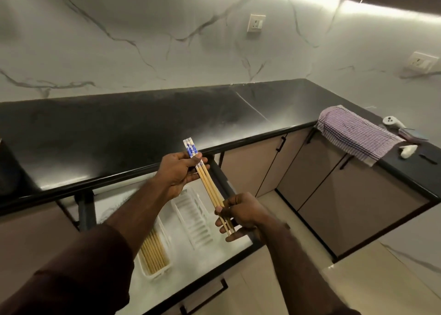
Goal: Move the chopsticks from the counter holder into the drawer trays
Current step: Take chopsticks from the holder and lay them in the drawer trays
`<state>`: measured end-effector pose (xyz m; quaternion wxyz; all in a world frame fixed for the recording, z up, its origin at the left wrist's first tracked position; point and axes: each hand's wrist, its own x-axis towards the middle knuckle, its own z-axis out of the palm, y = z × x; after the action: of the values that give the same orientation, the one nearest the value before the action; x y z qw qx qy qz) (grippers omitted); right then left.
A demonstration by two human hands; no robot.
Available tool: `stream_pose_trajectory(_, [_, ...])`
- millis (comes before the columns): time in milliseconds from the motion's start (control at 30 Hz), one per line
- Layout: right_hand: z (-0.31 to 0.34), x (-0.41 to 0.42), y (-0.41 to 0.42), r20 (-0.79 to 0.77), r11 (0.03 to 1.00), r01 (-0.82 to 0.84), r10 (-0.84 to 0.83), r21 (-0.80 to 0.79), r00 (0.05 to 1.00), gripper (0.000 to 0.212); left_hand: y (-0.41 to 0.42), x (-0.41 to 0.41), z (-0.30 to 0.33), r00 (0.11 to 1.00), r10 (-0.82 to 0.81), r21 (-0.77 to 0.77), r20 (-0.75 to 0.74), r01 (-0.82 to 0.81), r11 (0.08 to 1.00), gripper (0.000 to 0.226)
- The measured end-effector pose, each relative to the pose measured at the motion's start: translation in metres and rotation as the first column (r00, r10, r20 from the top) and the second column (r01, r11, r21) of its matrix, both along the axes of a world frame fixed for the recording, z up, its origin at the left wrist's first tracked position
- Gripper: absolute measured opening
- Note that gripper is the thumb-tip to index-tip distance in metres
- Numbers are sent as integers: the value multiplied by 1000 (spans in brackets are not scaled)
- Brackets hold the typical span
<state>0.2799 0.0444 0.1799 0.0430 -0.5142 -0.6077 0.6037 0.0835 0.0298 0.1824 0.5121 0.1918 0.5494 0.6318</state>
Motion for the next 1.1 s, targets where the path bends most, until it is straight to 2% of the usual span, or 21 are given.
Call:
stream_pose_trajectory(233, [-53,-32,55,85,998,13,-8,-59,996,16,52,-28,-56,1000,11,-133,20,-8,991,15])
stream_pose_trajectory(500, [-145,-57,88,214,987,-14,49,-162,976,14,66,-36,-148,978,-73,-325,-196,6,946,21])
stream_pose_trajectory(600, [-171,-63,90,254,981,8,42,-192,966,14,64,-36,-176,920,-194,-388,-342,50,920,38])
stream_pose_trajectory(700, [-195,-71,91,272,980,32,23,-196,962,11,66,-36,-201,828,-303,-441,-472,76,894,65])
stream_pose_trajectory(767, [-208,-75,90,282,983,37,16,-181,959,9,68,-35,-215,743,-376,-489,-554,75,869,77])
stream_pose_trajectory(833, [-219,-79,87,295,985,34,18,-171,955,8,68,-36,-230,602,-470,-549,-645,62,834,82])
stream_pose_trajectory(967, [-235,-84,80,345,991,19,28,-132,938,11,66,-35,-252,199,-625,-643,-755,-38,765,67])
stream_pose_trajectory(1033, [-242,-84,78,373,994,1,39,-106,927,12,64,-34,-256,76,-653,-657,-753,-68,750,60])
stream_pose_trajectory(1100, [-246,-83,76,398,996,-19,50,-82,916,8,63,-32,-259,-7,-661,-659,-750,-66,749,55])
